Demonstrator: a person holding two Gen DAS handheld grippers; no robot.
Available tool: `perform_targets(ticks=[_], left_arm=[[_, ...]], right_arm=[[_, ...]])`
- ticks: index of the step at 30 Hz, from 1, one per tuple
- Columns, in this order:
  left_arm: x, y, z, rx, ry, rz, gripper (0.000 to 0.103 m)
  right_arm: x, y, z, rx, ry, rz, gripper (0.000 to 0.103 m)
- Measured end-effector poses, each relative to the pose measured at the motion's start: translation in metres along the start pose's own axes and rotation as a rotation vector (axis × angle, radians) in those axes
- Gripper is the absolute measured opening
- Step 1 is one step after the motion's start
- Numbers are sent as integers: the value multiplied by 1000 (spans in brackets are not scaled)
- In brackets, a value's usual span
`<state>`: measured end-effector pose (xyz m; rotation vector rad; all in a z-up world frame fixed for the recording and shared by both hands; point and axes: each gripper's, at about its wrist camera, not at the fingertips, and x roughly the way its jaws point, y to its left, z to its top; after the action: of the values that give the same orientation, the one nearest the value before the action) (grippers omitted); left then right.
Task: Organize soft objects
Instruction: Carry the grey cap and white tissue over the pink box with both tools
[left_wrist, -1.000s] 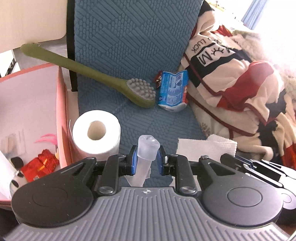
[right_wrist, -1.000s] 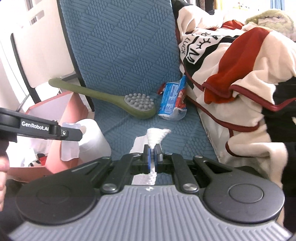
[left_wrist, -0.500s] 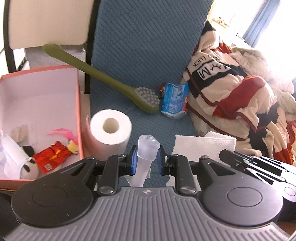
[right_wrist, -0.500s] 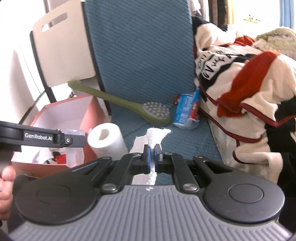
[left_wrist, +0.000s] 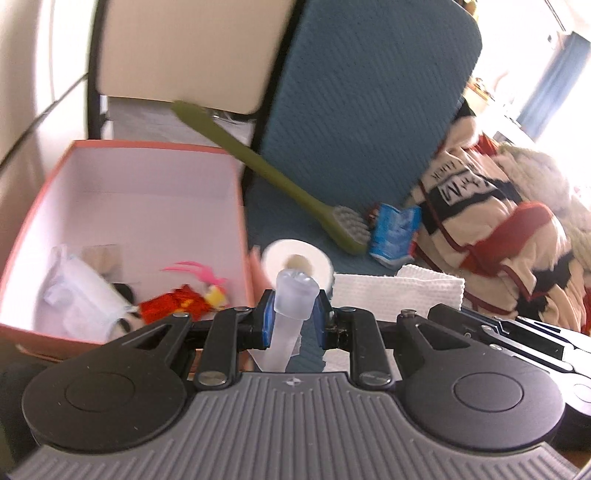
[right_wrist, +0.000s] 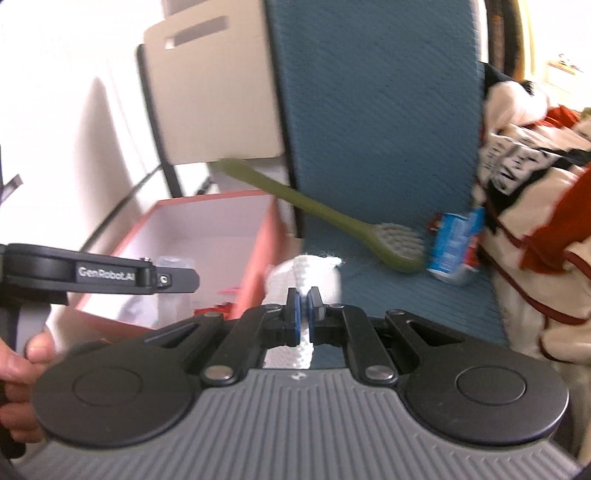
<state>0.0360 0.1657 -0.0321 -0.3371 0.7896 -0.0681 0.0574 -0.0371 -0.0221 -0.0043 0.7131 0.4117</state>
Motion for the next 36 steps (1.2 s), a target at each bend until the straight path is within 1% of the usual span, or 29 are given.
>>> perform_targets(ticks=[3, 9, 13, 18, 20, 23, 26, 36], left_arm=[[-12, 20, -1, -26, -19, 34, 25], [-42, 67, -9, -121, -58, 100, 25], [-60, 93, -14, -174, -76, 139, 25], [-64, 123, -12, -221, -70, 164, 25], [-61, 130, -8, -220, -64, 175, 25], [-54, 143, 1, -221, -56, 170, 25], [-42, 157, 13, -215, -43, 173, 25], [9, 207, 39, -250, 39, 187, 25]], right_arm=[[5, 20, 4, -31, -1, 45, 8], [11, 60, 8, -103, 3, 128, 8], [19, 81, 9, -136, 9, 161, 8], [37, 98, 15, -142, 23, 181, 8], [46, 103, 17, -139, 30, 181, 8], [62, 108, 20, -130, 53, 175, 8], [83, 114, 23, -148, 88, 147, 8], [150, 116, 31, -119, 170, 143, 8]])
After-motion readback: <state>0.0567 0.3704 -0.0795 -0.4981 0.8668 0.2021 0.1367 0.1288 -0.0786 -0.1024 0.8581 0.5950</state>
